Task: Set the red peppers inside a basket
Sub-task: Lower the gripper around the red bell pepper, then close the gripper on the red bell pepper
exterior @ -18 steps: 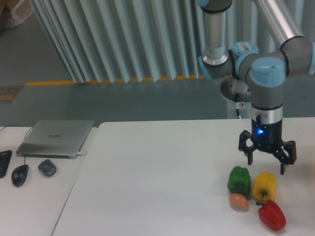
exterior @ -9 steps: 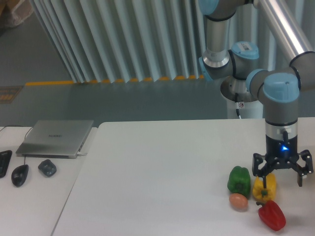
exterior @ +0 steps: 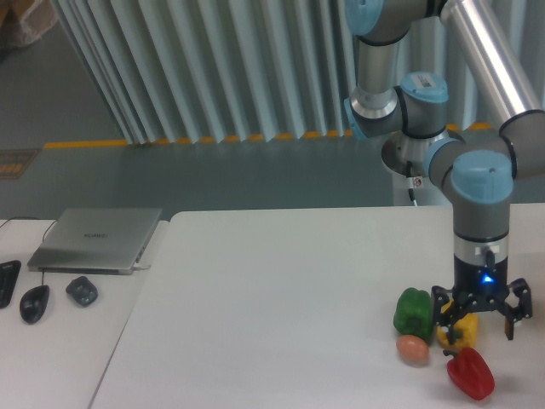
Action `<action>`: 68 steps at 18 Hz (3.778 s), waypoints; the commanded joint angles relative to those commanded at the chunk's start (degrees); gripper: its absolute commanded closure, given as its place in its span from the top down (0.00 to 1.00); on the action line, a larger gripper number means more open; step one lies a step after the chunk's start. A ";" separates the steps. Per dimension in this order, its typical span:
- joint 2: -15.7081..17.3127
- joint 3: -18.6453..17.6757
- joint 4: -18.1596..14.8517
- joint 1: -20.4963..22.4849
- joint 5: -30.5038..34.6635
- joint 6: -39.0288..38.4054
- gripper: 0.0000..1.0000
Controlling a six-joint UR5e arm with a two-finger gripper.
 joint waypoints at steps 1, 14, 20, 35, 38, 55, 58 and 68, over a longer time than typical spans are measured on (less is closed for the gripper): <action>-0.70 0.61 0.09 -0.09 0.09 -0.70 1.00; -2.11 2.11 0.09 1.84 0.26 -1.68 1.00; -2.73 2.20 0.09 1.84 0.18 -1.94 1.00; -3.79 1.85 0.18 1.40 0.35 -3.43 1.00; -4.22 1.85 0.18 1.31 0.53 -3.52 1.00; -5.28 2.46 0.26 0.61 1.67 -2.90 0.63; -5.02 2.55 0.26 0.35 1.58 -2.91 0.55; 0.16 4.14 0.09 0.79 0.88 -0.55 0.56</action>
